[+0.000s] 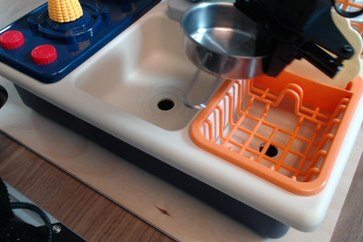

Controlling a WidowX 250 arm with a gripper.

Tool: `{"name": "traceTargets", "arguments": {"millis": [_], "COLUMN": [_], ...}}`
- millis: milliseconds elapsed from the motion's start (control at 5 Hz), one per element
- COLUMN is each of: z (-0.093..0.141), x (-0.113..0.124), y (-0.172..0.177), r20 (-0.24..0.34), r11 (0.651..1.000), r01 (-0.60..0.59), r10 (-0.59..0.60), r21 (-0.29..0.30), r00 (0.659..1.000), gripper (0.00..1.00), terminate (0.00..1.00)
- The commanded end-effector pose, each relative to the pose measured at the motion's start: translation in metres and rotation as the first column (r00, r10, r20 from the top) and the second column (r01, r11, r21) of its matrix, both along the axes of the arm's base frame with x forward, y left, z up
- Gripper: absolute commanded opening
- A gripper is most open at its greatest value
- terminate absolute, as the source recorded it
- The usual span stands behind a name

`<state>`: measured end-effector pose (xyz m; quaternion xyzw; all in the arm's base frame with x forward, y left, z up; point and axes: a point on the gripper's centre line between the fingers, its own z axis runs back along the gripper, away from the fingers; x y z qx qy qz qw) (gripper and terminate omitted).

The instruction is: Put pan from sink into drying rack

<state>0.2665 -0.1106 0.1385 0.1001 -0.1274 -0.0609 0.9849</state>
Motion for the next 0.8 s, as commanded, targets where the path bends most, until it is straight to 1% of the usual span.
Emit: {"name": "traceTargets", "arguments": {"millis": [0, 200, 400, 600], "z": [0.006, 0.008, 0.008, 0.008], "x": [-0.005, -0.009, -0.009, -0.009], "y": [-0.035, -0.046, -0.046, -0.046], "r20": [0.066, 0.066, 0.066, 0.066], "r11": [0.996, 0.993, 0.993, 0.993], "r01": [-0.074, -0.104, -0.104, -0.104], "r10": [0.077, 0.107, 0.107, 0.107], "r21": [-0.04, -0.053, -0.053, -0.053], "r00": [0.995, 0.992, 0.992, 0.992], "gripper": [0.0, 1.0, 1.0, 1.0], "terminate": [0.0, 0.0, 0.0, 1.0]}}
